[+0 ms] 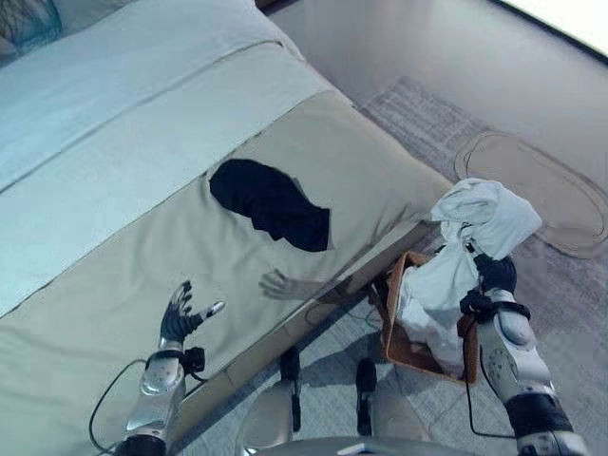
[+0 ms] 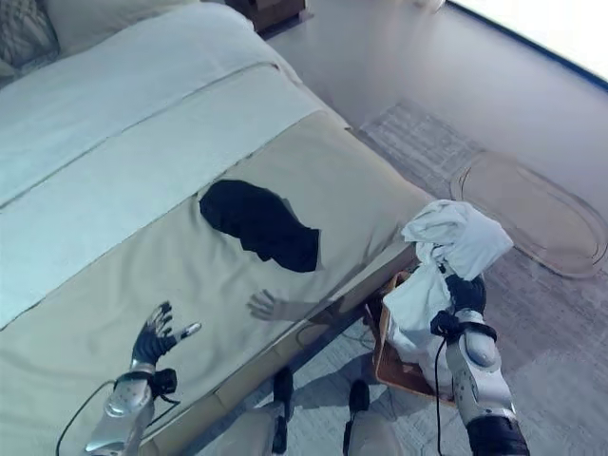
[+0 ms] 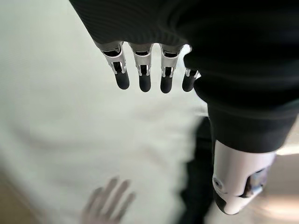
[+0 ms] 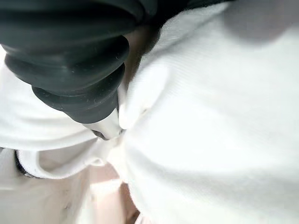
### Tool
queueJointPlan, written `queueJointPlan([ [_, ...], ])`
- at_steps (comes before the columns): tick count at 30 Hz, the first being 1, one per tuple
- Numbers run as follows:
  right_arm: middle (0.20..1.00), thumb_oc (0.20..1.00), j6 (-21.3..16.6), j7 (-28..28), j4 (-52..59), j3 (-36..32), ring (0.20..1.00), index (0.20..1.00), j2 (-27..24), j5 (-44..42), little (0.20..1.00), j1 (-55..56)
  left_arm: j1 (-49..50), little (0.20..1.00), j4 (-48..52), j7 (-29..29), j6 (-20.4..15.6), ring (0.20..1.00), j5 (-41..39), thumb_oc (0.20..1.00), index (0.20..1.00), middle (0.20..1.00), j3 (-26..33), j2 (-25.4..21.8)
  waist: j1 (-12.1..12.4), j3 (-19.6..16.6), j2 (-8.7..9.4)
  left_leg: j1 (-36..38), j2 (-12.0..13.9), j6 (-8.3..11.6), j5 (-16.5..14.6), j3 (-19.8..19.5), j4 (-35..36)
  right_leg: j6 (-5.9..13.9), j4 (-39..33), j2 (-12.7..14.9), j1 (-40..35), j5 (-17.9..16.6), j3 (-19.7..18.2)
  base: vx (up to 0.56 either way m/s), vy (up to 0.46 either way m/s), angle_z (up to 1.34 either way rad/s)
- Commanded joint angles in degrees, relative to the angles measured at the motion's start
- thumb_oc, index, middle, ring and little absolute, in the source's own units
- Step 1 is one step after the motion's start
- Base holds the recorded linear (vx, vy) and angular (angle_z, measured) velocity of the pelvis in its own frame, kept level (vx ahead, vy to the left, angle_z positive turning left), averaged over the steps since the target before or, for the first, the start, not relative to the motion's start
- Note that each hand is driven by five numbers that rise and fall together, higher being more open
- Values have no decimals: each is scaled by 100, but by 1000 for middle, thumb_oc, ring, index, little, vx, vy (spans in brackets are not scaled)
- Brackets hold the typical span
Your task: Pick up clothes into the bucket
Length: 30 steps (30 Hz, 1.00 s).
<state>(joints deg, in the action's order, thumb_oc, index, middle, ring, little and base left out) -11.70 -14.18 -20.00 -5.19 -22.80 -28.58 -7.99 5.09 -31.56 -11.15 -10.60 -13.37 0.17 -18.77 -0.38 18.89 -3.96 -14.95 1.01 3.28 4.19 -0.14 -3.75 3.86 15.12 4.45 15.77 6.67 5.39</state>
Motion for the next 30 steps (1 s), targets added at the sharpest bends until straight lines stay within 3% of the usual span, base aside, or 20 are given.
queueJointPlan([
  [1, 200, 200, -473, -708, -168, -99, 200, 200, -288, 309, 200, -589, -166, 1000, -20, -317, -207, 1000, -150, 1000, 1000, 1000, -119, -105, -1, 169, 61, -200, -214, -292, -1016, 167, -1256, 26, -83, 26, 373, -410, -255, -83, -11, -11],
  [9, 200, 200, -375, -1300, -1708, -23, 200, 200, -1016, 33, 200, -1677, -387, 1000, -169, -568, -275, 1000, -682, 1000, 1000, 1000, -624, 84, -40, 906, -310, -1344, -248, -263, -962, 112, -1800, -120, 937, 125, 1694, -93, -305, -61, -29, 3],
  [11, 200, 200, -342, -1342, -2016, 20, 200, 200, -1230, -15, 200, -1915, -485, 1000, -169, -585, -292, 1000, -767, 1000, 1000, 1000, -744, 104, -38, 1043, -417, -1479, -267, -214, -1081, 67, -1841, -107, 1171, 141, 1897, 135, -351, 40, -26, 8],
  [16, 200, 200, -363, -1317, -2572, 38, 200, 200, -1557, -346, 200, -2250, -655, 1000, -112, -666, -326, 1000, -886, 1000, 1000, 1000, -938, 145, -48, 1090, -602, -1882, -317, -140, -928, 65, -1748, -117, 1390, 213, 2460, 205, -345, -4, -5, 2],
  [21, 200, 200, -150, -1557, -3156, 173, 200, 200, -1969, -19, 200, -2491, -785, 1000, -57, -798, -369, 1000, -1000, 1000, 1000, 1000, -1089, 146, -53, 1090, -770, -2250, -354, -93, -787, 92, -1587, -114, 1529, 272, 3000, 210, -376, 8, -4, -3],
  [22, 282, 282, -138, -1565, -3201, 192, 282, 282, -2018, 8, 282, -2498, -825, 1000, -43, -833, -378, 1000, -1007, 1000, 1000, 1000, -1107, 154, -59, 1090, -785, -2298, -362, -89, -775, 89, -1575, -109, 1554, 280, 3067, 213, -390, 20, -7, 7],
  [24, 796, 796, -105, -1580, -3240, 222, 796, 796, -2053, 75, 796, -2503, -855, 1000, -40, -868, -388, 1000, -1030, 1000, 1000, 1000, -1109, 162, -57, 1090, -797, -2315, -368, -87, -762, 95, -1548, -110, 1546, 283, 3111, 208, -394, 13, -6, 7],
  [25, 1000, 1000, -72, -1622, -3301, 260, 1000, 1000, -2076, 152, 1000, -2517, -876, 1000, -27, -901, -407, 1000, -1037, 1000, 1000, 1000, -1118, 164, -56, 1090, -806, -2339, -372, -90, -755, 108, -1535, -111, 1552, 279, 3147, 202, -402, 10, -1, 4],
  [30, 1000, 1000, 7, -1678, -3235, 407, 1000, 1000, -2026, 306, 1000, -2461, -901, 1000, 200, -1144, -578, 1000, -1495, 1000, 1000, 1000, -938, 285, -48, 1090, -789, -2453, -400, -113, -764, 134, -1534, -87, 1531, 255, 3291, 147, -434, 2, 0, 1],
])
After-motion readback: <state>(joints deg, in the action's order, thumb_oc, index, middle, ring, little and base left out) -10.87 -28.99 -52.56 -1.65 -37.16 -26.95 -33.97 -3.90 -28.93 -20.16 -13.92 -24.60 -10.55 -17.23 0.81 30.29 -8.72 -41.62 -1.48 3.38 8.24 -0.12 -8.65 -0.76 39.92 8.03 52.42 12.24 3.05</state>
